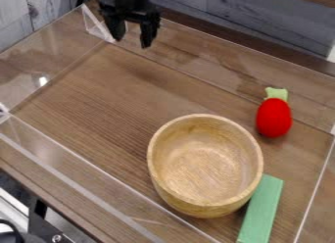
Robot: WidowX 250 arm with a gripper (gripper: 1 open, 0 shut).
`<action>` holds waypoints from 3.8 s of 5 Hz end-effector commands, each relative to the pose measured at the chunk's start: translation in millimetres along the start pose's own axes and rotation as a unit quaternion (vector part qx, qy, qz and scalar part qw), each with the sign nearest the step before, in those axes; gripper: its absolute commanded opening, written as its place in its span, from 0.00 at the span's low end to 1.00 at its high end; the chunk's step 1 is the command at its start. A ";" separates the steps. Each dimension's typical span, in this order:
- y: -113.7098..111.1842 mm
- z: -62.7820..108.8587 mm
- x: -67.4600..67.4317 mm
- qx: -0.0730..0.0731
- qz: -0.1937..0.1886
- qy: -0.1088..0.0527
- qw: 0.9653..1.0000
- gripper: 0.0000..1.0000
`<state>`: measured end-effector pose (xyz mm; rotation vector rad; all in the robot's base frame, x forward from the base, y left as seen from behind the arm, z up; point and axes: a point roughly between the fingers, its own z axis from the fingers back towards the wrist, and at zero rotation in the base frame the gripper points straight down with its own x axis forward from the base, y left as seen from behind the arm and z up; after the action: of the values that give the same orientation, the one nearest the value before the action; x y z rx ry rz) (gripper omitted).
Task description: Move the red object to the right side of the table
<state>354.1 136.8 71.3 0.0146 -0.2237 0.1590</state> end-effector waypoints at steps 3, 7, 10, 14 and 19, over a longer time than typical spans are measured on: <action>-2.1 27.4 27.4 0.016 -0.022 -0.064 0.998 1.00; 11.2 28.7 27.2 0.022 -0.023 -0.082 0.996 1.00; 9.4 16.7 30.7 0.018 -0.063 -0.084 0.994 1.00; 31.0 27.9 32.4 0.042 0.009 -0.085 0.995 1.00; 21.6 28.3 32.9 0.029 0.006 -0.103 0.994 1.00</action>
<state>365.6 159.3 63.5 0.0507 -0.3139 0.1914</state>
